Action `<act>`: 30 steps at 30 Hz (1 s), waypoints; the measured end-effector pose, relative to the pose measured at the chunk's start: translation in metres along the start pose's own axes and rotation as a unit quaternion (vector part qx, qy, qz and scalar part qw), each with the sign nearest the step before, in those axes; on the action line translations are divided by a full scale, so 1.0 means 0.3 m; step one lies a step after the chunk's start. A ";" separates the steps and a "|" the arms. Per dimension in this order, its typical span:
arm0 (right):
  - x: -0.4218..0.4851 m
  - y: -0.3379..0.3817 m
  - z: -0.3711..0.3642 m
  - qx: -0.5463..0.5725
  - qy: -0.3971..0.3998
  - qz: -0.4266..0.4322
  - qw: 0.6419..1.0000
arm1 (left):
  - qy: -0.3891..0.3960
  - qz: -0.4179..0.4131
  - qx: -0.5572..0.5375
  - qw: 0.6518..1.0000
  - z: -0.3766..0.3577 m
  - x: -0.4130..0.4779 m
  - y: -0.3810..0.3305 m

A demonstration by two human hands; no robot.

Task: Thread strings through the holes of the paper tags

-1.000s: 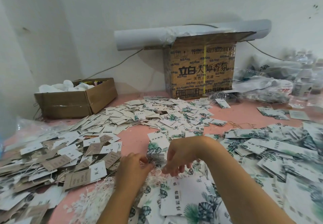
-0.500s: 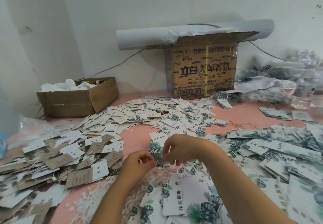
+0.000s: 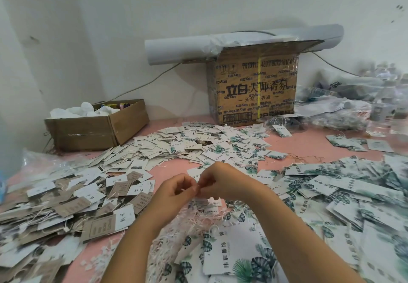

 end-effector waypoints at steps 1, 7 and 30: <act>0.000 0.002 0.004 0.000 -0.006 0.004 1.000 | -0.002 -0.008 0.006 1.000 0.002 0.000 -0.013; -0.008 0.031 0.037 0.057 -0.043 0.042 0.997 | -0.034 -0.029 0.018 0.999 0.031 -0.002 -0.068; -0.051 -0.053 0.184 0.135 -0.181 -0.039 0.973 | -0.004 -0.014 -0.025 1.000 0.031 -0.012 -0.072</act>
Point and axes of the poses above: each hand's wrist, its own x-axis towards the middle knuckle, its own z-axis out of the back of the hand, y = z × x, the point moved 7 cm from there along x, towards the middle knuckle, and after that the axes turned 14 degrees about x, right-handed, at the moved point
